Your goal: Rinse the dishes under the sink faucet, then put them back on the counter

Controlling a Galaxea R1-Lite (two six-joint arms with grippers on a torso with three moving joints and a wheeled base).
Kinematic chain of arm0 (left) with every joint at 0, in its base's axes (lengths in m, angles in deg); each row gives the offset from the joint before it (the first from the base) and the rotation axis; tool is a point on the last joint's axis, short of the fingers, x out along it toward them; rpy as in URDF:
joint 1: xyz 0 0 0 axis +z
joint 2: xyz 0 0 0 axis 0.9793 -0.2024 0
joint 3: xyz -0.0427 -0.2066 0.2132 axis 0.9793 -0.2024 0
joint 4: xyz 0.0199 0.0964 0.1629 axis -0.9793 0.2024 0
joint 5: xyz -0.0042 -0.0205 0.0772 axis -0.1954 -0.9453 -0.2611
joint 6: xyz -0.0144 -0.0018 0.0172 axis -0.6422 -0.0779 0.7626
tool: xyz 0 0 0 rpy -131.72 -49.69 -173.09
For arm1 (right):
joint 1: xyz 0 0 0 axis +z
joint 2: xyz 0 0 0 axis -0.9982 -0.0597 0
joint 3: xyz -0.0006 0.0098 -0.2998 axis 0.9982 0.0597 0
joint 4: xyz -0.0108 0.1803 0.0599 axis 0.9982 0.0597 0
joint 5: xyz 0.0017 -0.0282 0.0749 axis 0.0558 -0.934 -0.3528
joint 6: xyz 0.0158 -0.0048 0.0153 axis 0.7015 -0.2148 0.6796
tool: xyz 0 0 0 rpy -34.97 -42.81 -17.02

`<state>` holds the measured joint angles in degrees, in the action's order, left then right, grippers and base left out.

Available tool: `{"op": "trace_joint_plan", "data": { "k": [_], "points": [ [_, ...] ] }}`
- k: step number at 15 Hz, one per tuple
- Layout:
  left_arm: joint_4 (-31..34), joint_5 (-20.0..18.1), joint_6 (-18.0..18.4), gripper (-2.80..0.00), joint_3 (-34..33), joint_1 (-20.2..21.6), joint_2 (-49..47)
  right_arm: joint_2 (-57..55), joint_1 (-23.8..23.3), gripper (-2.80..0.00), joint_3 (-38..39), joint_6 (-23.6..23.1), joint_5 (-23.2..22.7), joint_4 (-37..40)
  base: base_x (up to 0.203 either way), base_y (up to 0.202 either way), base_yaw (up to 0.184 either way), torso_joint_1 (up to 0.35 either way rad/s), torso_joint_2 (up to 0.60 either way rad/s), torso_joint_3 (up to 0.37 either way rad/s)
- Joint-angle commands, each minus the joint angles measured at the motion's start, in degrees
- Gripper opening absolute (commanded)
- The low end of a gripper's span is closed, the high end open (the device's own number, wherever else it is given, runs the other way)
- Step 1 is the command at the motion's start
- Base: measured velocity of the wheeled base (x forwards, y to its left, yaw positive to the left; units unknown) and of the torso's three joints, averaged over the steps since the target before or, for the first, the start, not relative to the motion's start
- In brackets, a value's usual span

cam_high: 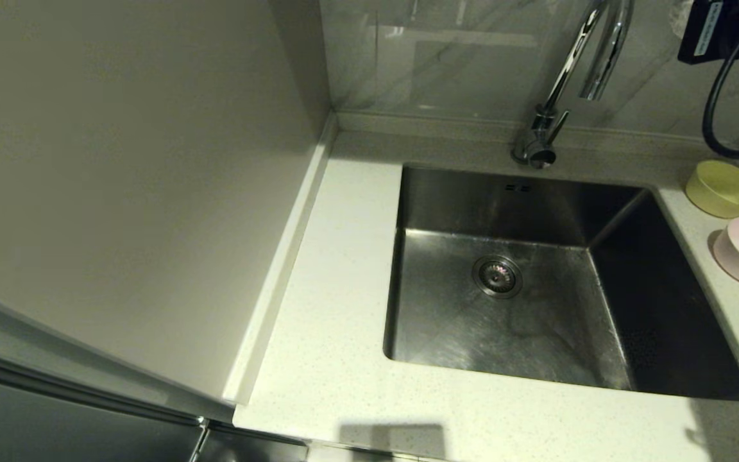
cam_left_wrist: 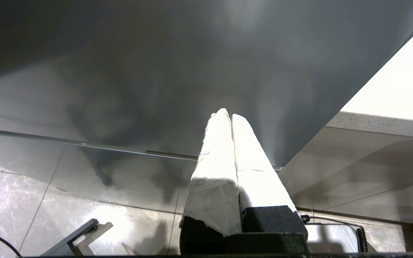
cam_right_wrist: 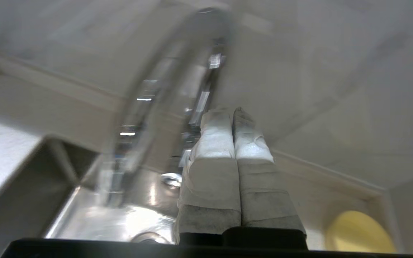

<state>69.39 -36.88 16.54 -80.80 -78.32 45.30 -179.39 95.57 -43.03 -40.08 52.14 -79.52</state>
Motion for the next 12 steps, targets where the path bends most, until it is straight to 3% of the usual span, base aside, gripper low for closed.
{"op": "trace_joint_plan", "data": {
  "k": [1, 12],
  "points": [
    [0.0, 0.0, 0.0, -2.80, 0.0, 0.0, 0.1, -0.9, 1.7, -2.80, 0.0, -0.1, 0.8, -0.1, 0.000, 0.000, 0.000, 0.000, 0.00, 0.000],
    [0.0, 0.0, 0.0, -2.80, 0.0, 0.0, 0.1, -3.9, 5.1, -2.80, -0.1, -1.4, 2.4, -1.8, 0.000, 0.000, 0.000, 0.000, 0.00, 0.000]
  ]
}}
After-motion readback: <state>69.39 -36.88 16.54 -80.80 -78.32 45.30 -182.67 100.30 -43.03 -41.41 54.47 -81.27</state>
